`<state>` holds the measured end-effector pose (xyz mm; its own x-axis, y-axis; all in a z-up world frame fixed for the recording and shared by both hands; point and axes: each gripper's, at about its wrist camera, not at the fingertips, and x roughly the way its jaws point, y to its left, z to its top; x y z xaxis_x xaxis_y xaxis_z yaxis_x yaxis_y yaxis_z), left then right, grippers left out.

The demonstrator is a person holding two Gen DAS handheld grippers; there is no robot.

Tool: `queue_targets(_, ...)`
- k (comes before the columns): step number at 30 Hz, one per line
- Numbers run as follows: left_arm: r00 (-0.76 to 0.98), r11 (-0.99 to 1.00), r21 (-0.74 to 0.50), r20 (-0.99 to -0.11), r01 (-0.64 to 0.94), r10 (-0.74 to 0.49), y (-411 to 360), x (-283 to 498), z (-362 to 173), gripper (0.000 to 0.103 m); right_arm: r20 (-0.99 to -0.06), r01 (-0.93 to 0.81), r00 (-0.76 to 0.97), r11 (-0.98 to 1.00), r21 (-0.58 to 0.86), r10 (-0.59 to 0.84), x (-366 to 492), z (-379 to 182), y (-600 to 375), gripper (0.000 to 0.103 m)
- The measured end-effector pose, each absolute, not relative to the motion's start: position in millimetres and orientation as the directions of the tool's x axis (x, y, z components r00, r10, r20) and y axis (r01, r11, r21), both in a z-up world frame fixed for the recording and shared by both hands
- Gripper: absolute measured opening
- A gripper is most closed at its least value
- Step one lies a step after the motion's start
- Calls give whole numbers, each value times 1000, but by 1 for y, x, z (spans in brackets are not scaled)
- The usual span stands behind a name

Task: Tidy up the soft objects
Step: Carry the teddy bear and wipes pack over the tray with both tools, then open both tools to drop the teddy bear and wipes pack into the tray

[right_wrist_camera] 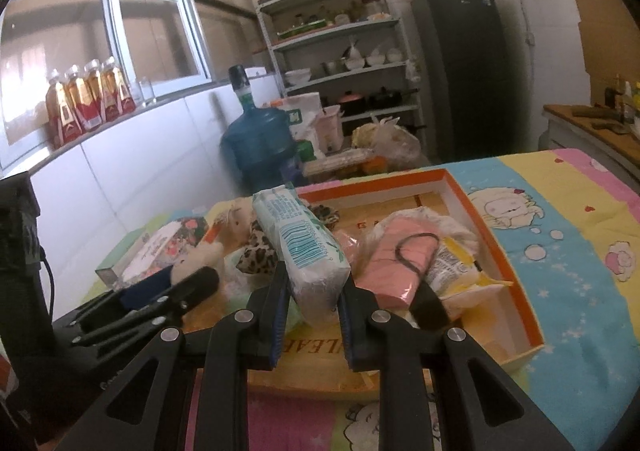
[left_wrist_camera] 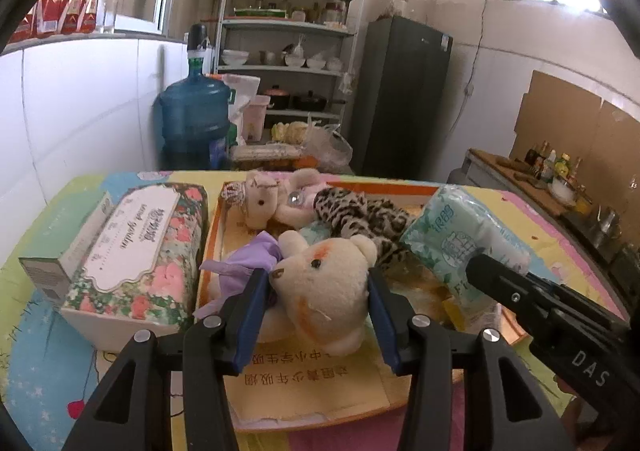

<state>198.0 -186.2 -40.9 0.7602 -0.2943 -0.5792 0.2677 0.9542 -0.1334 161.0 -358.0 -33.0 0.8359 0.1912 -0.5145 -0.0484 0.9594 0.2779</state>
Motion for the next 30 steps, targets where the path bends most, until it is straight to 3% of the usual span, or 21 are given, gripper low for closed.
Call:
queue_targets(12, 700, 948, -206, -639, 243, -319, -178, 216, -53, 57, -537, -25, 821, 951, 308, 195, 170, -42, -364, 33)
queue_targets(14, 701, 948, -204, -638, 246, -319, -178, 216, -53, 58, -526, -21, 828, 949, 315, 193, 167, -40, -365, 47)
queue_targets(16, 702, 947, -205, -635, 249, -322, -177, 215, -53, 58, -514, -21, 836, 947, 320, 192, 164, -39, -367, 53)
queue_targets(24, 715, 948, -182, -623, 261, -317, -178, 202, -45, 59, -496, -13, 851, 950, 311, 174, 152, -31, -368, 54)
queue_targets(25, 713, 945, -187, -621, 269, -326, -177, 201, -43, 63, -494, -12, 852, 951, 310, 172, 150, -31, -368, 54)
queue_targets(28, 724, 937, -199, -595, 288, -349, -175, 194, -37, 89, -487, -10, 857, 949, 316, 171, 144, -28, -369, 55)
queue_targets(30, 736, 936, -199, -579, 291, -352, -176, 190, -32, 91, -482, -10, 859, 947, 322, 173, 141, -27, -369, 55)
